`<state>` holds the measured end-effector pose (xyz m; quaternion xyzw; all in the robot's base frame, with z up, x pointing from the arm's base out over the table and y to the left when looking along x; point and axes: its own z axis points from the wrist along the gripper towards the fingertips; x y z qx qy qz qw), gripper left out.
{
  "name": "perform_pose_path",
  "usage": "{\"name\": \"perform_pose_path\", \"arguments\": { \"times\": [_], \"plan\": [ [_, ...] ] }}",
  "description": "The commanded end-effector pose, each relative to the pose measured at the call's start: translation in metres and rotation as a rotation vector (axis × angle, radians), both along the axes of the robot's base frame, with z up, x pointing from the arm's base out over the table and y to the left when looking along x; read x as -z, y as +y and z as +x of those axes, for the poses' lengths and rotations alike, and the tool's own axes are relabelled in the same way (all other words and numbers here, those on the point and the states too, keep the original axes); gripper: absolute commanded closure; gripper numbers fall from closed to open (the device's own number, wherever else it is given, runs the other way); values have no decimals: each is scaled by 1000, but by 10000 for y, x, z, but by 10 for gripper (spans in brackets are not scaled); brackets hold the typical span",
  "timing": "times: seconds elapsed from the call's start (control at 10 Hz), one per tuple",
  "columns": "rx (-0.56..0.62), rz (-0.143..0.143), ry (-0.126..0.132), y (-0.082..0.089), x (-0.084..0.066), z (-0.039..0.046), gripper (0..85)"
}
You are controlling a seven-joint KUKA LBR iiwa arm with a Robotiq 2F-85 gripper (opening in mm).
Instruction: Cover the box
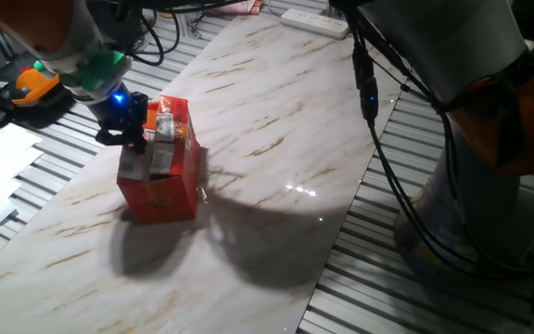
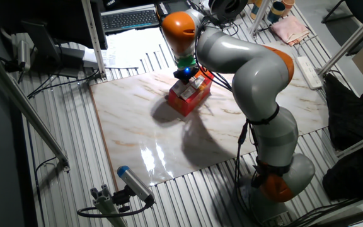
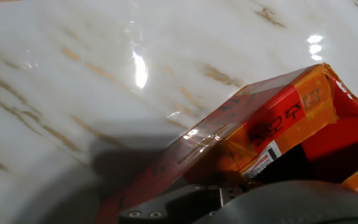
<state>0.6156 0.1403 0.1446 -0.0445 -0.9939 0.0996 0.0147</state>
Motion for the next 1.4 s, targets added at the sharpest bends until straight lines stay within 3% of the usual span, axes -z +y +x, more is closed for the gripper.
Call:
{"name": "perform_pose_path", "arguments": {
  "times": [0.0,0.2,0.4,0.5,0.7,0.8,0.9,1.3],
  "plan": [
    [-2,0,-2,1,3,1,850],
    [11,22,-9,-5,-65,-10,850],
    [32,61,3,10,-264,-27,850],
    [30,60,1,14,-333,-44,850],
    [31,103,-4,17,-465,-48,850],
    [25,118,8,17,-547,-22,850],
    [17,115,13,14,-572,-10,850],
    [-7,96,-8,-53,-489,-90,850]
  ]
}}
